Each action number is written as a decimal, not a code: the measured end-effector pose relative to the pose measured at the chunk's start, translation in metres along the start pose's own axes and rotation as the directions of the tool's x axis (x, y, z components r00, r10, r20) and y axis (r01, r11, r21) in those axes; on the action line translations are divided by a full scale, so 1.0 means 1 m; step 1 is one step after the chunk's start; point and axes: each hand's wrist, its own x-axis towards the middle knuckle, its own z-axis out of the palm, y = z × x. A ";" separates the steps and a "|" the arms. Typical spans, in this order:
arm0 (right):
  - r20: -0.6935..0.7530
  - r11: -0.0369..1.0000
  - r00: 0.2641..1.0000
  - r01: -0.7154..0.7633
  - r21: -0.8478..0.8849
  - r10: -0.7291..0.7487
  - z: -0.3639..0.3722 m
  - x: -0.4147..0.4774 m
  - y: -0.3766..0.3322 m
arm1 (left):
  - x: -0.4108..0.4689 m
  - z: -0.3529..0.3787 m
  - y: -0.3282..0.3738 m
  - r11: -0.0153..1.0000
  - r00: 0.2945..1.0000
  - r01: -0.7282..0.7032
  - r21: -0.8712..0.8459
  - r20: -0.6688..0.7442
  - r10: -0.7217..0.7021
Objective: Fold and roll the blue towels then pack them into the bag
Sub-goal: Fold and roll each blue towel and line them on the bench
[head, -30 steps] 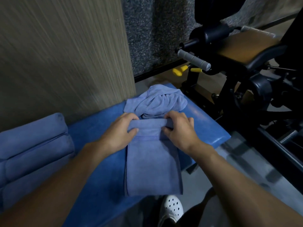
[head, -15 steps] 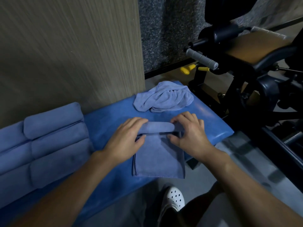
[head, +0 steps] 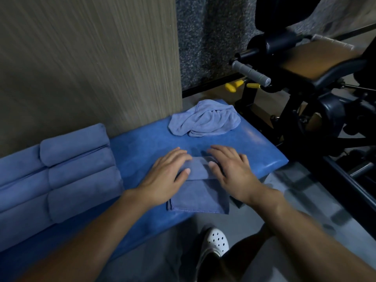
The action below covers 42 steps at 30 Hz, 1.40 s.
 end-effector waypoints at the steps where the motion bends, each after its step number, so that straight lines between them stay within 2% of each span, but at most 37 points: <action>1: 0.041 1.000 0.999 0.011 -0.029 -0.010 0.003 0.000 -0.003 | 0.003 0.001 0.002 0.998 0.999 -0.013 0.065 0.037 0.011; 4: 0.197 0.988 0.980 0.007 -0.151 0.024 0.012 -0.001 -0.007 | 0.003 0.007 0.002 0.972 0.988 -0.026 0.234 0.155 -0.010; 6: 0.251 0.971 0.967 0.016 -0.240 0.046 0.016 -0.002 -0.006 | -0.001 0.012 -0.003 0.953 0.984 -0.042 0.302 0.179 -0.013; 10: 0.304 0.971 0.949 -0.009 -0.239 0.084 0.015 -0.002 -0.001 | -0.004 0.013 -0.007 0.943 0.983 -0.053 0.328 0.184 -0.009; 13: 0.235 0.988 0.965 -0.085 -0.128 0.114 0.010 0.002 0.000 | 0.001 0.009 -0.006 0.966 0.980 -0.013 0.260 0.193 -0.038; 16: 0.197 0.985 0.966 -0.157 -0.070 0.168 0.003 0.007 0.007 | 0.008 0.002 -0.007 0.987 0.972 0.123 0.104 0.191 -0.141; 20: 0.221 0.987 0.962 -0.161 -0.018 0.161 -0.003 0.011 0.014 | 0.021 -0.010 -0.009 0.978 0.956 0.192 0.087 0.210 -0.206; 22: 0.212 0.988 0.968 -0.148 0.044 0.135 -0.002 0.015 0.014 | 0.027 -0.015 -0.013 0.977 0.954 0.214 0.019 0.213 -0.213; 24: 0.152 0.987 0.982 -0.124 0.099 0.108 0.000 0.022 0.013 | 0.031 -0.017 -0.017 0.976 0.969 0.200 -0.085 0.166 -0.184; 26: 0.024 0.992 0.997 -0.077 0.103 0.075 0.001 0.029 0.011 | 0.033 -0.018 -0.018 0.978 0.989 0.145 -0.148 0.031 -0.142; 29: -0.125 0.998 0.992 -0.002 0.064 0.010 0.000 0.035 0.008 | 0.032 -0.019 -0.015 0.990 0.988 0.027 -0.136 -0.146 -0.047; 35: -0.054 0.996 0.998 0.027 0.084 -0.022 -0.003 0.020 0.004 | 0.009 -0.017 -0.005 0.997 0.990 -0.010 -0.072 -0.141 -0.001; 39: -0.085 0.994 0.996 0.005 0.105 0.003 -0.003 0.010 0.002 | -0.012 -0.011 -0.001 0.999 0.993 -0.034 -0.024 -0.112 0.032; 42: -0.075 0.992 0.997 0.015 0.128 -0.005 -0.002 0.005 0.003 | -0.021 -0.005 0.000 0.996 0.987 -0.077 -0.042 -0.145 0.070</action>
